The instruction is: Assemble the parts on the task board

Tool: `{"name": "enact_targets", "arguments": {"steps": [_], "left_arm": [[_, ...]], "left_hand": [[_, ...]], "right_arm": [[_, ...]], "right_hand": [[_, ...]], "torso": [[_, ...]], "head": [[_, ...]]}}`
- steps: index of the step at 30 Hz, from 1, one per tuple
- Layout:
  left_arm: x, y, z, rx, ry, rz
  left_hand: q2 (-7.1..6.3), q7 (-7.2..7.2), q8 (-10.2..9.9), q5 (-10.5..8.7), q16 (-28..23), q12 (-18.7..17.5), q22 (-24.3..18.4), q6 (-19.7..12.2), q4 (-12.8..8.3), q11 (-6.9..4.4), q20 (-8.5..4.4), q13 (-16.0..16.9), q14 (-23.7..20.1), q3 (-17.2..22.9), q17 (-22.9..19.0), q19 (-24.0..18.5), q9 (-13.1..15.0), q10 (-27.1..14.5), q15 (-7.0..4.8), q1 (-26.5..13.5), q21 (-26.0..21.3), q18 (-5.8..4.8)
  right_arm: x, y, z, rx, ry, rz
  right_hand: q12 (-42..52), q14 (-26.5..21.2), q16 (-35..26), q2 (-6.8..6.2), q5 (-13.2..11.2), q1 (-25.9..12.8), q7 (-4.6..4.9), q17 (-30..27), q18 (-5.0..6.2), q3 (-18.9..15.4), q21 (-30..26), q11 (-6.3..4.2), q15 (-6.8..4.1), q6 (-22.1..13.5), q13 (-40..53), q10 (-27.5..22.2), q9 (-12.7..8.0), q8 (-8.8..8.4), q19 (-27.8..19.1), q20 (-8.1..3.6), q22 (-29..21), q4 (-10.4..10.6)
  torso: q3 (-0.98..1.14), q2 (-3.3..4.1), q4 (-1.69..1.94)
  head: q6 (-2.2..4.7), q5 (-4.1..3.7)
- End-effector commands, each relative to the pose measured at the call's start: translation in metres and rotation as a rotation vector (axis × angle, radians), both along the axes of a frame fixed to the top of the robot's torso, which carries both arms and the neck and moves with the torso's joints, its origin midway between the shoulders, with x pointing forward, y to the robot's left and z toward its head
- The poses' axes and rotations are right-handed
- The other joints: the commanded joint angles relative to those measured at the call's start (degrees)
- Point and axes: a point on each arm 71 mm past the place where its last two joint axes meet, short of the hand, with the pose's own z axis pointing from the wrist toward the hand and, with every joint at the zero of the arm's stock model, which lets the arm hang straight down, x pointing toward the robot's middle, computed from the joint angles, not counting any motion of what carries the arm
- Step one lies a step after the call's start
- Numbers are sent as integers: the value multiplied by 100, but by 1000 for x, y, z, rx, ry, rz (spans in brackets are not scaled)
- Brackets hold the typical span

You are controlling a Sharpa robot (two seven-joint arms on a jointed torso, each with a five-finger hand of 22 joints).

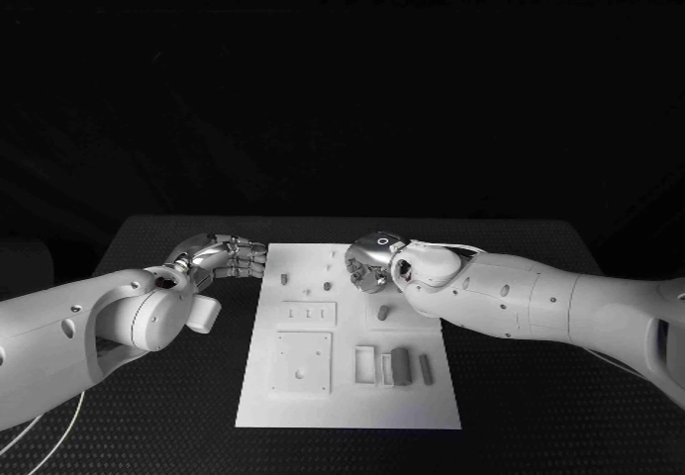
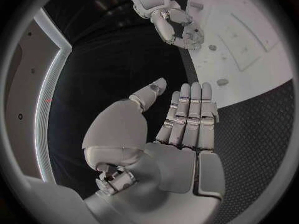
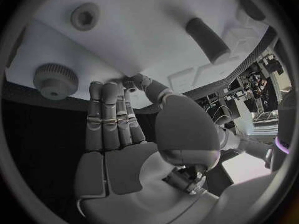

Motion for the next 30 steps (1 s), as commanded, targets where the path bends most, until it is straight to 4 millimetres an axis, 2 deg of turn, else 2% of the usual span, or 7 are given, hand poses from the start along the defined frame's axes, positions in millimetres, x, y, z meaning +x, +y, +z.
{"name": "enact_targets", "arguments": {"steps": [1,7,13,19,30], "left_arm": [[0,-3,1,-6,-7,-18],[0,-2,1,-5,-7,-16],[0,-3,1,-5,-7,-17],[0,-3,1,-5,-8,-16],[0,-2,1,-3,-9,-15]], "left_hand": [[-25,-5,-30,-19,-30,-22,8,-1,1,24,-6,9,20,-21,9,44,-4,-34,7,3,-19,65],[-23,-8,-29,-19,-32,-23,8,3,1,24,-5,11,21,-21,11,44,-3,-33,7,3,-21,64],[-23,-9,-29,-19,-34,-25,8,4,0,24,-6,12,21,-21,13,45,-2,-34,7,5,-22,64],[-24,-9,-29,-19,-36,-28,9,5,-2,25,-6,13,22,-20,16,45,-2,-37,7,7,-24,65],[-25,-7,-30,-18,-41,-33,10,5,-6,27,-7,15,23,-19,20,46,-2,-40,7,12,-27,65]], "right_arm": [[-2,2,-5,-31,39,11],[-1,2,-6,-41,39,11],[-2,4,-4,-31,22,13],[-2,7,-2,-4,0,10],[0,6,7,42,-73,-43]], "right_hand": [[39,10,59,84,-22,0,-14,15,88,-11,45,-21,-63,83,19,70,12,32,11,-34,137,-53],[99,67,204,352,-21,27,-90,76,88,18,181,-95,-130,282,78,254,47,97,50,-73,140,-176],[148,130,374,568,-20,83,-149,176,88,37,331,-169,-203,445,129,420,82,147,104,-128,142,-234],[162,145,537,572,-19,92,-186,279,88,22,466,-215,-249,540,165,519,102,160,116,-166,141,-240],[172,176,659,522,-19,113,-216,338,88,20,602,-252,-286,622,199,604,121,169,154,-209,140,-242]], "torso": [[-5,-1,3],[-8,0,-1],[-7,1,0],[-10,-1,4],[-10,-1,2]], "head": [[-11,-7],[-19,-7],[-22,-11],[-13,-8],[43,11]]}}
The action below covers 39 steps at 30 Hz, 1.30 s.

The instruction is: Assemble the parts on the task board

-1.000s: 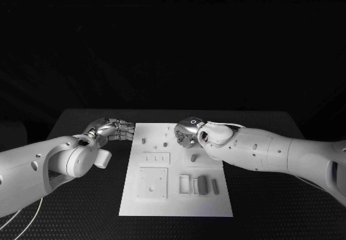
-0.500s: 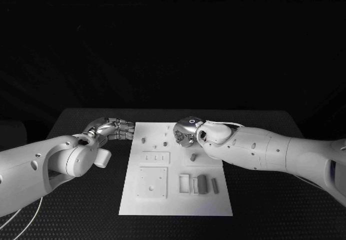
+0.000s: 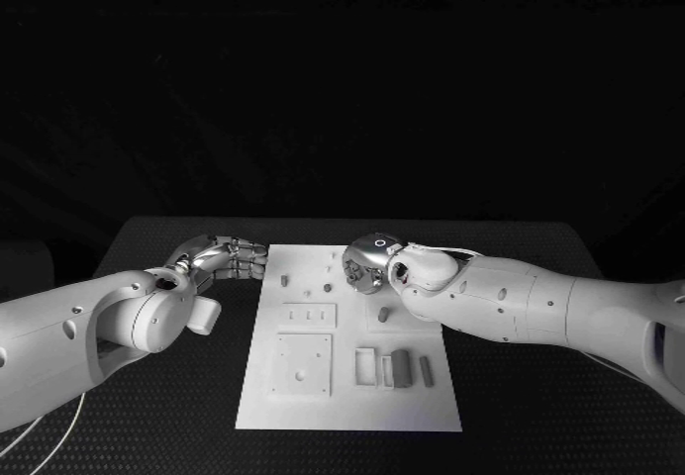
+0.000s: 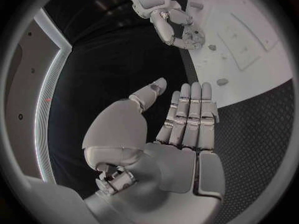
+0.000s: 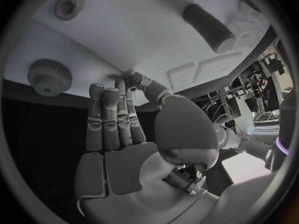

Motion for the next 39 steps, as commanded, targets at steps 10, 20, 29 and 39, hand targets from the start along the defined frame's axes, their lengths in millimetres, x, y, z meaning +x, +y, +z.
{"name": "enact_targets", "arguments": {"steps": [10,20,29,39], "left_arm": [[1,-2,1,0,-13,-10],[2,-2,2,4,-17,-10],[3,-4,2,5,-21,-11],[4,-7,2,5,-23,-14]], "left_hand": [[-26,-7,-31,-18,-35,-38,7,7,-11,7,-6,9,23,-17,11,47,-3,-21,7,19,-31,66],[-28,-6,-33,-18,-41,-45,8,6,-13,11,-5,10,22,-18,15,47,-3,-28,8,22,-35,66],[-28,-6,-35,-19,-46,-53,9,4,-13,15,-4,11,22,-18,19,47,-3,-36,9,22,-38,65],[-26,-5,-37,-19,-52,-60,10,2,-12,18,-4,12,22,-18,24,48,-3,-42,10,21,-42,64]], "right_arm": [[8,6,18,60,-122,-82],[18,16,20,46,-160,-102],[26,26,21,35,-175,-102],[30,33,21,35,-183,-102]], "right_hand": [[39,25,76,29,15,88,-70,25,87,12,79,-30,-49,183,10,74,98,48,1,-63,138,-17],[38,30,92,16,15,91,-74,30,87,14,102,-34,-54,195,14,86,100,48,5,-69,137,-17],[36,30,95,14,15,92,-75,31,87,16,108,-35,-55,197,15,87,100,46,5,-71,137,-16],[33,29,100,13,15,92,-75,32,87,18,117,-35,-55,198,16,88,100,42,5,-73,136,-16]], "torso": [[-1,0,-1],[-3,0,3],[-3,-2,7],[-5,-1,5]], "head": [[93,18],[143,15],[152,45],[142,107]]}}
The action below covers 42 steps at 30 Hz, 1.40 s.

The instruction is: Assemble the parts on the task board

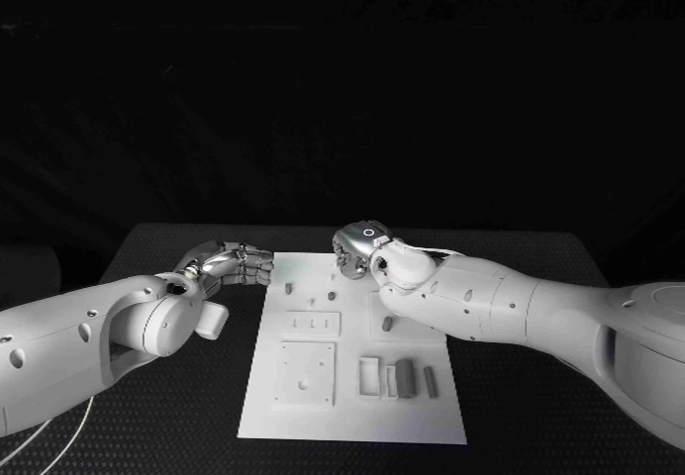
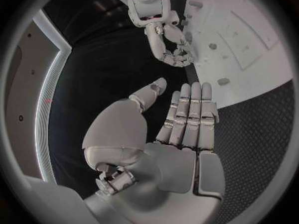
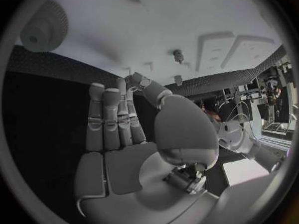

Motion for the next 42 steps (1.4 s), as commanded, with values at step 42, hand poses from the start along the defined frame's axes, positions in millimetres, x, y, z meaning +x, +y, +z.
{"name": "enact_targets", "arguments": {"steps": [42], "left_arm": [[-1,-9,5,-4,-19,-29]], "left_hand": [[-34,-3,-43,-20,-52,-52,12,1,-14,19,-3,19,27,-22,27,51,-4,-42,11,23,-33,91]], "right_arm": [[9,12,-3,-19,6,-1]], "right_hand": [[-39,-15,36,10,34,60,-51,6,87,38,66,9,-44,175,6,47,101,25,-17,-45,135,-2]], "torso": [[2,5,-26]], "head": [[-87,201]]}}
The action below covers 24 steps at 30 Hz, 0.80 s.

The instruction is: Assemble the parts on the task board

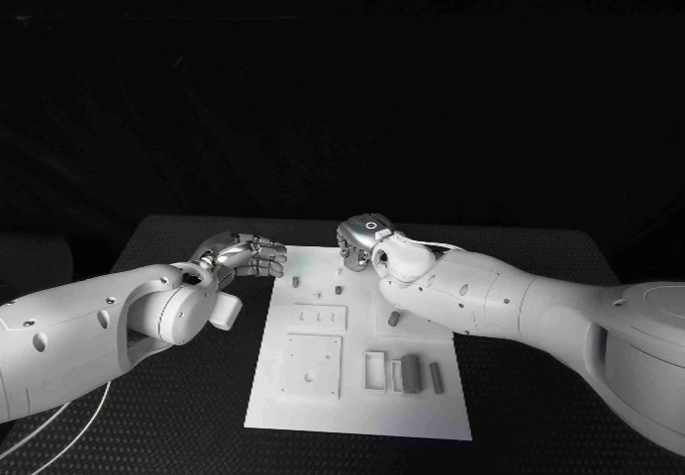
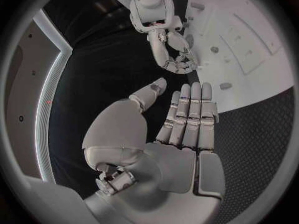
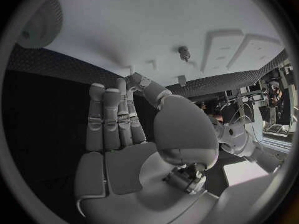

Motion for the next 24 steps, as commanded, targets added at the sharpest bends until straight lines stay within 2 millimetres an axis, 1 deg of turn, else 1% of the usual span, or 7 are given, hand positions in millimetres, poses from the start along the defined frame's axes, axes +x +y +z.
{"name": "enact_targets", "arguments": {"steps": [1,11,20,24], "left_arm": [[0,-2,3,-3,-15,-11],[1,-2,5,-3,-17,-12],[1,-3,6,-3,-19,-13],[1,-4,6,-3,-19,-13]], "left_hand": [[-33,-3,-21,-20,-38,-31,9,1,-14,1,-3,6,27,-22,6,51,-4,-24,10,23,-33,92],[-34,-3,-22,-20,-43,-34,10,1,-13,2,-3,8,28,-22,11,53,-4,-24,10,23,-36,92],[-36,-3,-23,-20,-47,-37,11,1,-13,2,-3,11,29,-22,15,54,-3,-24,10,24,-39,92],[-36,-3,-24,-20,-49,-38,12,1,-12,2,-3,12,30,-22,17,54,-3,-24,10,24,-40,92]], "right_arm": [[0,1,-1,-9,14,9],[0,4,-2,-7,20,13],[0,8,-3,-8,23,18],[0,8,-4,-12,27,15]], "right_hand": [[-35,6,36,9,28,43,-51,8,87,42,23,9,-44,174,5,49,101,24,11,-39,134,2],[-40,1,36,9,28,38,-50,6,87,43,27,10,-43,173,5,47,101,20,5,-39,133,1],[-45,-3,36,13,28,35,-48,5,87,45,29,12,-41,170,5,44,101,16,-1,-38,132,1],[-47,-5,36,15,28,33,-48,4,87,46,30,12,-41,169,6,44,101,14,-3,-37,132,1]], "torso": [[2,3,-7],[-2,0,5],[0,1,-5],[0,4,-7]], "head": [[3,28],[-16,34],[-32,47],[-29,51]]}}
